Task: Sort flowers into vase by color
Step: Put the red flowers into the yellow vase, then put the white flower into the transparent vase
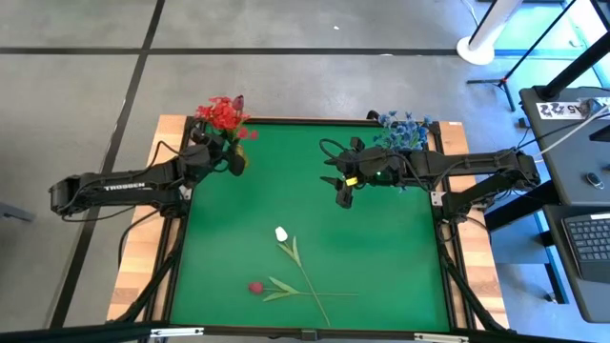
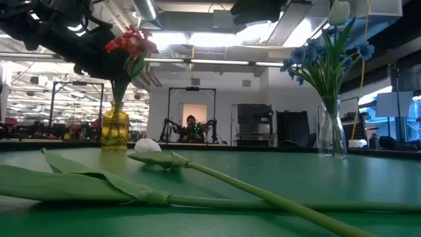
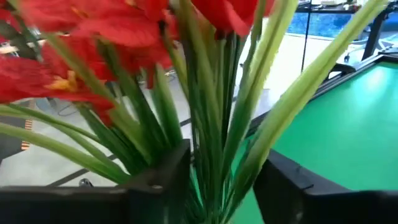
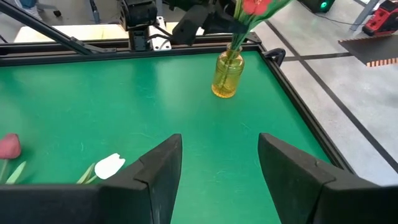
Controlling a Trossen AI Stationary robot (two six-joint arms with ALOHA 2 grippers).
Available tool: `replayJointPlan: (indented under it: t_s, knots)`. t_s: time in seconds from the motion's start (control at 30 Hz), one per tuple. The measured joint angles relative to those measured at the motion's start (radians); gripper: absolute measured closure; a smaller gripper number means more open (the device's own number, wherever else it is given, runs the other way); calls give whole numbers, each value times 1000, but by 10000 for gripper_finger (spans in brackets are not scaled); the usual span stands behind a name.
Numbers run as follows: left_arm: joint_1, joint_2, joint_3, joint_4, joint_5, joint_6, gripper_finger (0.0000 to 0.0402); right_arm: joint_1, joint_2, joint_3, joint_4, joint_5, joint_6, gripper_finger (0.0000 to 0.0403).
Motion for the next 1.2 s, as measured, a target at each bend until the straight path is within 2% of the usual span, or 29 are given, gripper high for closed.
replayJointPlan:
  t_s: [0.23, 0.37, 0.6, 0.73, 0.9, 1.07, 1.2]
  knots:
    - [-22, 0, 14, -27, 0, 0, 186, 0, 0, 0, 0, 4, 0, 194]
    - [-37, 0, 116, -210, -5, -32, 170, 0, 0, 0, 0, 4, 0, 194]
    - [-104, -1, 334, -579, 2, -183, 163, 0, 0, 0, 0, 5, 0, 194]
    - [-166, -1, 442, -735, 78, -282, 162, 0, 0, 0, 0, 6, 0, 194]
    - [-260, -2, 534, -857, 198, -389, 162, 0, 0, 0, -9, 6, 0, 194]
    - [-378, -2, 562, -921, 292, -482, 162, 0, 0, 0, -34, 5, 0, 194]
    - [-496, -1, 562, -931, 329, -546, 162, 0, 0, 0, -165, -29, 38, 194]
